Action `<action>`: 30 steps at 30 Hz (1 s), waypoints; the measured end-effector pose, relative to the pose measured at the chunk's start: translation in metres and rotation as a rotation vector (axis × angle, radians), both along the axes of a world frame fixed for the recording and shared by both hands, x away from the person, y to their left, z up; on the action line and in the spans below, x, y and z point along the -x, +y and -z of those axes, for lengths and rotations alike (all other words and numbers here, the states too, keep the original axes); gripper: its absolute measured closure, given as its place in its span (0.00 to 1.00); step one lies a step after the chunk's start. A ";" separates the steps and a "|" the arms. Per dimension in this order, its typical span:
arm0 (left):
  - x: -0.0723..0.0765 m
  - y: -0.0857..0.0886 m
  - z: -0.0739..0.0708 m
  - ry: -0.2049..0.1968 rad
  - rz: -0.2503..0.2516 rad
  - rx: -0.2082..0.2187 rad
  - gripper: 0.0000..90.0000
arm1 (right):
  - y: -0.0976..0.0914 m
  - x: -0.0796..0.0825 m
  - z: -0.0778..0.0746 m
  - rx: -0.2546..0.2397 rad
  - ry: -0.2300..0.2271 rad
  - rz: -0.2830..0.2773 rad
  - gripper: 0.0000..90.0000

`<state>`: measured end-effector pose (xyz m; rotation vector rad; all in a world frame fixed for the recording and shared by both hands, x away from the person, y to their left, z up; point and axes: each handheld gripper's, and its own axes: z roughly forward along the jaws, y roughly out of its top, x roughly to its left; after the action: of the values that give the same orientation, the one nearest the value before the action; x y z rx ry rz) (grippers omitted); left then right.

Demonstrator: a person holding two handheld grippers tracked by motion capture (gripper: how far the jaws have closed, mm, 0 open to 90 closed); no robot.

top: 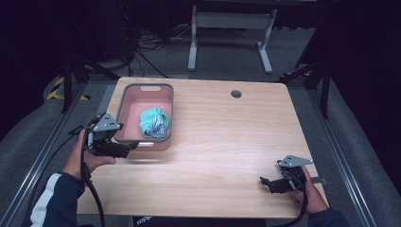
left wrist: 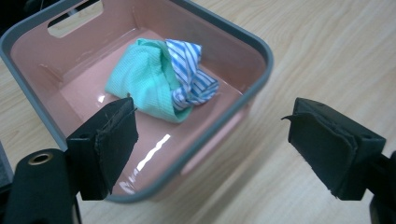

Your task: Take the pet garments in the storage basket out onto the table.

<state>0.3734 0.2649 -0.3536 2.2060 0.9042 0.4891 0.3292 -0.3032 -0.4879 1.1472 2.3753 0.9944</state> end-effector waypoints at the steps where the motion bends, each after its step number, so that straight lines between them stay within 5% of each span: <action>1: -0.005 -0.003 0.001 0.009 -0.005 -0.002 0.18 | 0.000 0.000 0.000 0.000 -0.001 -0.001 0.00; 19: -0.103 -0.047 0.029 0.219 -0.137 -0.161 0.21 | 0.000 0.000 0.000 0.000 -0.002 0.000 0.00; 30: -0.134 -0.051 0.048 0.324 -0.219 -0.184 0.18 | 0.000 0.000 0.000 0.001 -0.001 0.000 0.00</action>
<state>0.5078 0.2138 -0.4012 2.4089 1.3281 0.3288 0.3291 -0.3033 -0.4880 1.1458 2.3752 0.9940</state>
